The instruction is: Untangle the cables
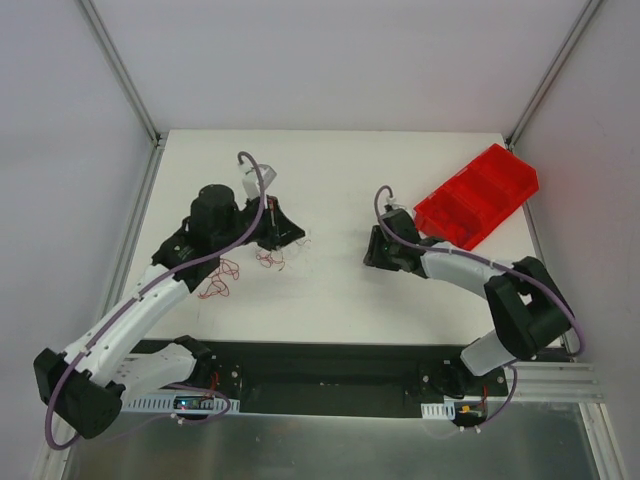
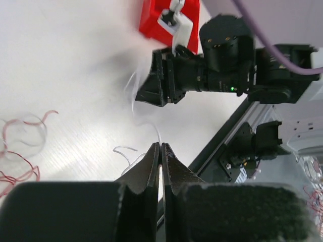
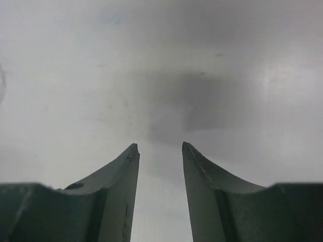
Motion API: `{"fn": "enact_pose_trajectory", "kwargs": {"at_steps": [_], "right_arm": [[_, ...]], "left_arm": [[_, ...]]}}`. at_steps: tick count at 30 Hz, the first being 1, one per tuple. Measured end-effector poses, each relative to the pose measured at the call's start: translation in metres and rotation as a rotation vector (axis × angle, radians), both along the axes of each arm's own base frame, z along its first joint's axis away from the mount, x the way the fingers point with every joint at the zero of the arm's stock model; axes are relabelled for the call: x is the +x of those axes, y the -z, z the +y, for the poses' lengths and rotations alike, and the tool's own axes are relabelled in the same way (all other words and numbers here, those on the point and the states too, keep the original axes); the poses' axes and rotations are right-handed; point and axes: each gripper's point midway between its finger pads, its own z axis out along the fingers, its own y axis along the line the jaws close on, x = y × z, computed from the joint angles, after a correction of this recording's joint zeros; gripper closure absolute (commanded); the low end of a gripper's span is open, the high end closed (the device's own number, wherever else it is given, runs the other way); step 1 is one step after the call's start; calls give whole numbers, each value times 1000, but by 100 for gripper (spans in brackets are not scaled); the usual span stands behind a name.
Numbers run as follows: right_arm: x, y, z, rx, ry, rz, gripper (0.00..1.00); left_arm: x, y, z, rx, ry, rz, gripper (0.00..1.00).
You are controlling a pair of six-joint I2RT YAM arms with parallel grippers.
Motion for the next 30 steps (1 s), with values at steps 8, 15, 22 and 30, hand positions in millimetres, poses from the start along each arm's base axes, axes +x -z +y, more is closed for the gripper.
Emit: {"fn": "enact_pose_trajectory", "kwargs": {"at_steps": [8,15,22,30], "right_arm": [[2,-25,-47,-110,0,-98,46],[-16,-103,-1,195,-191,-273,44],[-39,-151,72,441,-358,-293,43],[-46,-176,122,559,-346,-248,43]], "left_arm": [[10,-84,21,-68,-70,-212,100],[15,-69,19,-37,-70,-164,100],[15,-66,17,-36,-64,-146,100],[12,-66,15,-53,-55,-124,100]]}}
